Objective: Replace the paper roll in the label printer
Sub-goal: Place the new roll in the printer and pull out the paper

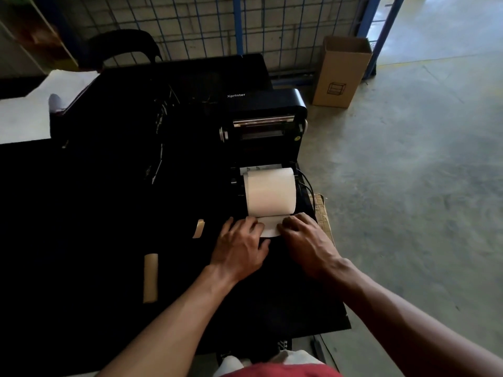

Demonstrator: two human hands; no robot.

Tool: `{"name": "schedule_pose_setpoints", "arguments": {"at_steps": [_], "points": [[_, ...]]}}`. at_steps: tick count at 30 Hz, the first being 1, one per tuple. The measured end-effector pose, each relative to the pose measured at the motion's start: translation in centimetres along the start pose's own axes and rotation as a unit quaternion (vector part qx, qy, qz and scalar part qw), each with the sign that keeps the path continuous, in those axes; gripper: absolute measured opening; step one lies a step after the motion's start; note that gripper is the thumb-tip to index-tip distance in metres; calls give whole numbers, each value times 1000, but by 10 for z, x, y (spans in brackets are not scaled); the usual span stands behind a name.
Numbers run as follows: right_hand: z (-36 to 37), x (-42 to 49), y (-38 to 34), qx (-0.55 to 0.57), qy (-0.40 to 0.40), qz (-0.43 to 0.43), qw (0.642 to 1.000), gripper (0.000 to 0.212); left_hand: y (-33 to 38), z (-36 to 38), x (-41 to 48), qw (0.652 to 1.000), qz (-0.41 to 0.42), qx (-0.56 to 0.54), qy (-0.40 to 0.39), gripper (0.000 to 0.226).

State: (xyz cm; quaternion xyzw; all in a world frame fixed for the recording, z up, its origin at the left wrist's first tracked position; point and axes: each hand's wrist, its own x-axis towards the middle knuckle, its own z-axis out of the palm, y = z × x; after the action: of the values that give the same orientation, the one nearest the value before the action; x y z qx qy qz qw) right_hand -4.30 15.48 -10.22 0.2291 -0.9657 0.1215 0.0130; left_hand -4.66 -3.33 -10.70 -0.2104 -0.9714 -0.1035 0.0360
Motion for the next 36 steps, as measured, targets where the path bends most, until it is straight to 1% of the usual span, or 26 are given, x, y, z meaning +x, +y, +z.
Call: {"name": "schedule_pose_setpoints", "arguments": {"at_steps": [2, 4, 6, 7, 8, 10, 11, 13, 16, 19, 21, 23, 27, 30, 33, 36], "points": [[0, 3, -1, -10, -8, 16, 1000, 23, -1, 0, 3, 1000, -15, 10, -25, 48], [-3, 8, -4, -22, -32, 34, 999, 24, 0, -2, 5, 999, -17, 22, -45, 51], [-5, 13, -5, -29, -73, 63, 995, 32, 2, -4, 6, 998, -16, 18, -54, 54], [-7, 14, -4, -27, -81, 67, 994, 38, 1, -4, 6, 998, -12, 9, -56, 57], [-8, 14, -3, -17, -79, 63, 995, 39, 0, -5, 5, 998, -9, -2, -58, 59], [-8, 10, -1, -6, -60, 38, 997, 30, -5, -5, 3, 998, 10, -11, -53, 57], [-8, 7, 1, -10, -50, 27, 998, 31, -7, -5, 2, 999, 25, -5, -48, 55], [-7, 2, 3, -18, -51, 21, 998, 40, -11, -5, 2, 998, 42, 5, -44, 51], [-4, 0, 3, -37, -68, 42, 996, 48, -11, -8, 5, 998, 41, 23, -45, 51], [-5, 3, 2, -45, -85, 60, 994, 58, -14, -10, 8, 997, 37, 22, -65, 60], [-7, 4, 1, -42, -83, 63, 994, 64, -19, -10, 6, 996, 39, 13, -78, 66], [-8, 4, 0, -44, -85, 60, 994, 68, -21, -11, 4, 996, 38, 7, -81, 67], [-5, 7, 1, -59, -72, 64, 994, 65, -10, -11, 11, 996, 35, 30, -76, 58], [-3, 6, 4, -54, -72, 59, 994, 64, -12, -10, 11, 997, 45, 18, -59, 51], [-3, 0, 7, -50, -53, 40, 997, 61, -21, -8, 7, 997, 58, 8, -46, 46], [-2, -7, 11, -63, -32, 11, 997, 55, -17, -6, 5, 998, 47, -13, -35, 47]]}}
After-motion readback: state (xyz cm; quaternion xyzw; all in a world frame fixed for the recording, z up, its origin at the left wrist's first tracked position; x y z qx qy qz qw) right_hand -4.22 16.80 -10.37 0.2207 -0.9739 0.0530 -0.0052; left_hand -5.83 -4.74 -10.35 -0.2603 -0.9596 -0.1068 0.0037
